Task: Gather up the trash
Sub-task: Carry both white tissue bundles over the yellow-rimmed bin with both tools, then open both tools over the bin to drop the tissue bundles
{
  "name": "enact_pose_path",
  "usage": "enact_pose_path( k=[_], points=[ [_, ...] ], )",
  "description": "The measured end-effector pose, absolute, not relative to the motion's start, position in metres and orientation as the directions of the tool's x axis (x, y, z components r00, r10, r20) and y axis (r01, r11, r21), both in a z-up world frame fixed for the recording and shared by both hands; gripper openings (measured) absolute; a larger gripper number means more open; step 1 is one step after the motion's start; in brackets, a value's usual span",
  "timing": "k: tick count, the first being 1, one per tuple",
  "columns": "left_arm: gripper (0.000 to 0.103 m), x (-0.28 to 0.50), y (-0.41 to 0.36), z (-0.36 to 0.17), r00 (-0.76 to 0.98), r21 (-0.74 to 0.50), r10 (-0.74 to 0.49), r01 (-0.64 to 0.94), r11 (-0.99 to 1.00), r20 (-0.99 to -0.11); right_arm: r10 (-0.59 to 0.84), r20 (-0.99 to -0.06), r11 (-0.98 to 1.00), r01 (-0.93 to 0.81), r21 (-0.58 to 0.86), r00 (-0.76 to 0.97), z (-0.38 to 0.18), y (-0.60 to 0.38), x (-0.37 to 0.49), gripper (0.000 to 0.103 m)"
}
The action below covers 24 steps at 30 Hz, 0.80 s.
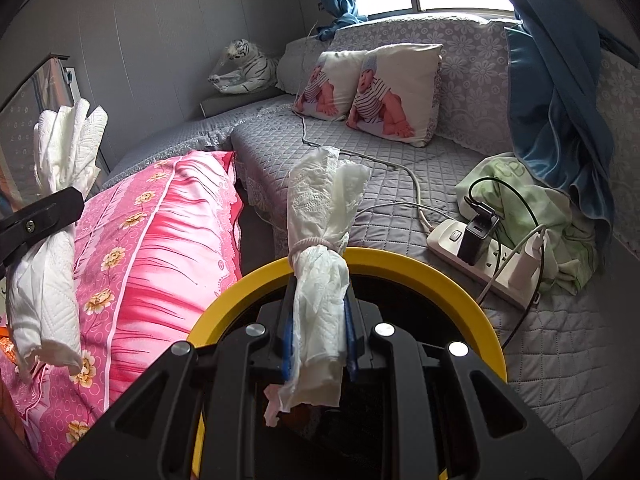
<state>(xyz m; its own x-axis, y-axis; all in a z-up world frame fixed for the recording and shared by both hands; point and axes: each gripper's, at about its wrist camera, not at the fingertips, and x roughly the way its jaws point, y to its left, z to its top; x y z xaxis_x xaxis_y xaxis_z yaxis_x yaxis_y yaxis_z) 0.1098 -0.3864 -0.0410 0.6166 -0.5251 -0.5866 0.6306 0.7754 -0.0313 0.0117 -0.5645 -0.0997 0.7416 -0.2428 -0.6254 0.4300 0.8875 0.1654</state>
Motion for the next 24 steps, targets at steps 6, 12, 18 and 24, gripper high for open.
enact_pose_path(
  k=[6,12,18,24],
  points=[
    [0.035,0.107,-0.4,-0.053,0.591,-0.037,-0.532,0.648,0.761,-0.606,-0.253,-0.641,0.879,0.449,0.161,0.725,-0.107,-0.57,0.008,0.018],
    [0.035,0.111,-0.407,-0.065,0.546,-0.072,-0.537,0.655,0.752,-0.643,-0.271,-0.655,0.871,0.469,0.144,0.705,-0.114,-0.575,0.006,0.019],
    [0.036,0.116,-0.412,-0.078,0.504,-0.104,-0.531,0.651,0.752,-0.681,-0.269,-0.664,0.867,0.475,0.148,0.698,-0.119,-0.578,0.005,0.019],
    [0.036,0.12,-0.416,-0.089,0.476,-0.117,-0.52,0.649,0.752,-0.709,-0.264,-0.673,0.865,0.478,0.151,0.691,-0.122,-0.578,0.006,0.019]
  ],
)
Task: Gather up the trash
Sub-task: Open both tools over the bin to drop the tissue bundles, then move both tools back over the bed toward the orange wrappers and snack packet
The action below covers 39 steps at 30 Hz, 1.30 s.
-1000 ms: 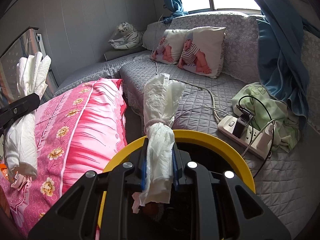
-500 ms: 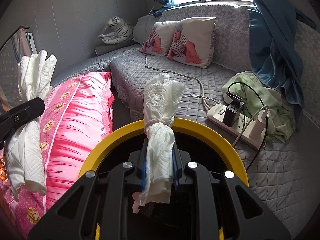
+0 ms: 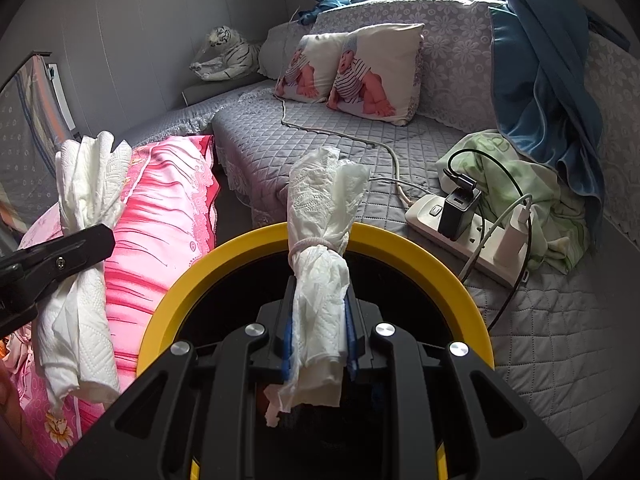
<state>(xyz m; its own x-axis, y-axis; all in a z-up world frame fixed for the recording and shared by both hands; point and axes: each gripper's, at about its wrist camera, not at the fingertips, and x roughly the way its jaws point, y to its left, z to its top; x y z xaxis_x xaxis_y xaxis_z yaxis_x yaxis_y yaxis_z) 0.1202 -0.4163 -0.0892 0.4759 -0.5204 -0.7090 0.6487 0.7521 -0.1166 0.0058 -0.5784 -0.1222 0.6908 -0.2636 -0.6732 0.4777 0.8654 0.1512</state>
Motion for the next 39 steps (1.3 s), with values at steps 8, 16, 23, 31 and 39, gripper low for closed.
enact_pose_path(
  k=[8,16,23,31,39],
  points=[
    [0.036,0.127,-0.419,-0.099,0.439,-0.147,-0.538,0.661,0.736,-0.72,-0.254,-0.695,0.86,0.486,0.156,0.673,-0.13,-0.58,0.009,0.019],
    [0.058,0.137,-0.414,-0.105,0.403,-0.196,-0.535,0.633,0.749,-0.742,-0.277,-0.703,0.834,0.528,0.163,0.655,-0.129,-0.589,0.006,0.036],
    [0.073,0.147,-0.392,-0.091,0.462,-0.198,-0.519,0.581,0.79,-0.719,-0.294,-0.696,0.802,0.565,0.193,0.655,-0.124,-0.599,-0.004,0.042],
    [0.073,0.142,-0.345,-0.049,0.567,-0.193,-0.519,0.535,0.822,-0.64,-0.267,-0.67,0.835,0.513,0.198,0.693,-0.113,-0.581,-0.001,0.042],
    [0.075,0.124,-0.296,-0.003,0.633,-0.224,-0.554,0.527,0.82,-0.541,-0.21,-0.645,0.882,0.427,0.2,0.735,-0.099,-0.55,0.015,0.042]
  ],
)
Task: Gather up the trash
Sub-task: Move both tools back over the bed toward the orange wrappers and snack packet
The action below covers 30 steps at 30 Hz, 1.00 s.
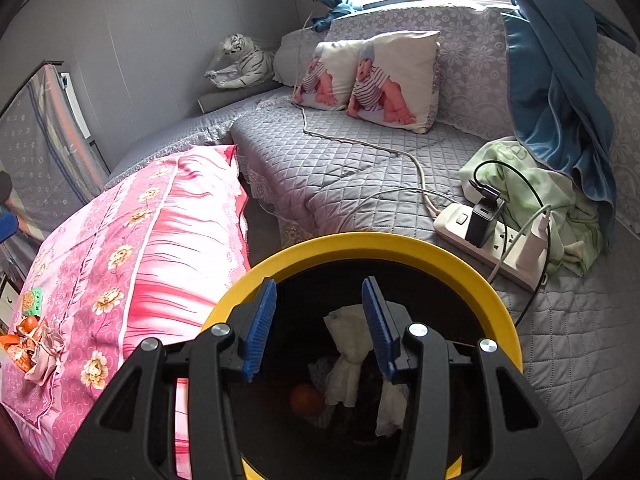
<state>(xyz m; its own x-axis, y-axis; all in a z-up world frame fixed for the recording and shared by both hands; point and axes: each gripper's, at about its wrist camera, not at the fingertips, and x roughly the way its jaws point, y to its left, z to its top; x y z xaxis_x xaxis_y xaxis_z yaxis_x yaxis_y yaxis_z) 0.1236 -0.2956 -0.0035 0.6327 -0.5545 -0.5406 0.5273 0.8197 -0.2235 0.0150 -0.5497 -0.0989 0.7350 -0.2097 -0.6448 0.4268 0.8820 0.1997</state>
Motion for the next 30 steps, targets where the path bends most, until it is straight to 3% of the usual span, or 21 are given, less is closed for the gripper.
enact_pose_path(
  k=[10,20,30],
  points=[
    [0.084,0.11,-0.242,0.031,0.709,-0.228,-0.558,0.513,0.828,-0.431,-0.133,-0.616,0.942,0.292,0.166,0.777,-0.077,-0.495,0.046,0.043],
    [0.085,0.106,-0.189,0.052,0.771,-0.233,-0.523,0.469,0.852,-0.363,-0.064,-0.603,0.976,0.175,0.128,0.795,-0.062,-0.437,0.073,0.043],
    [0.086,0.132,-0.11,0.062,0.812,-0.298,-0.453,0.359,0.885,-0.369,0.036,-0.585,0.995,0.025,0.096,0.81,-0.044,-0.367,0.093,0.048]
  ],
)
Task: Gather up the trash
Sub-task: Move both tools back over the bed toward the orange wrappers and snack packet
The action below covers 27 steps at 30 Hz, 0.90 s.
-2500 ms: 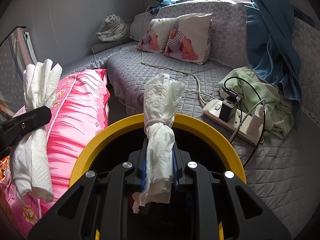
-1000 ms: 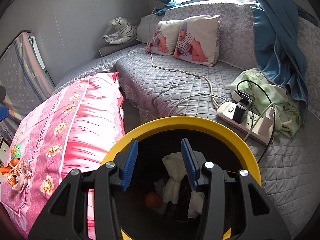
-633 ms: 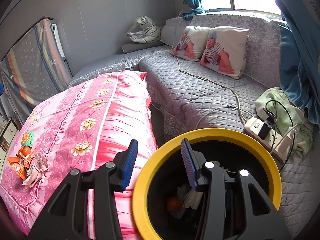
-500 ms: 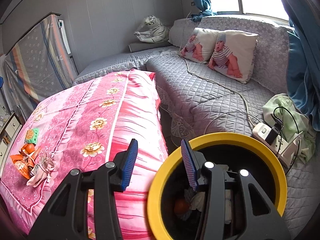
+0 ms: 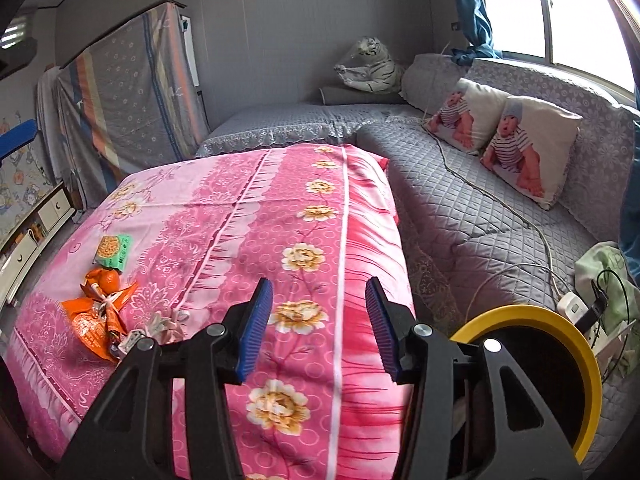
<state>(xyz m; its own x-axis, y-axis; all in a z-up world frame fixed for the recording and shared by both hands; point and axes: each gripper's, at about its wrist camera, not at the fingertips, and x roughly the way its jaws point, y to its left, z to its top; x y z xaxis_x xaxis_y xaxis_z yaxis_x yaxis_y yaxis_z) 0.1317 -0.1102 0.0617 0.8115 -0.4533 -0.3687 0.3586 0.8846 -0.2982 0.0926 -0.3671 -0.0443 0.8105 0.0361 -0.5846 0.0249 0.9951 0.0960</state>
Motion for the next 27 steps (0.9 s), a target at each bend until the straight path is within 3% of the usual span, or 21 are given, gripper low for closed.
enact_pose_path(
  k=[14,20,27],
  points=[
    [0.086,0.18,0.079,0.036,0.877,-0.221,-0.022,-0.097,0.97,-0.479,0.236,-0.602,0.969,-0.235,0.082,0.763,-0.051,-0.264,0.112,0.058],
    [0.086,0.188,0.106,-0.001,0.816,-0.157,0.003,-0.115,0.981,-0.578,0.289,-0.619,0.944,-0.326,0.055,0.73,-0.061,-0.231,0.108,0.059],
    [0.086,0.204,0.103,-0.042,0.749,-0.172,-0.07,-0.059,0.983,-0.659,0.338,-0.627,0.914,-0.405,0.04,0.701,-0.072,-0.214,0.1,0.063]
  ],
)
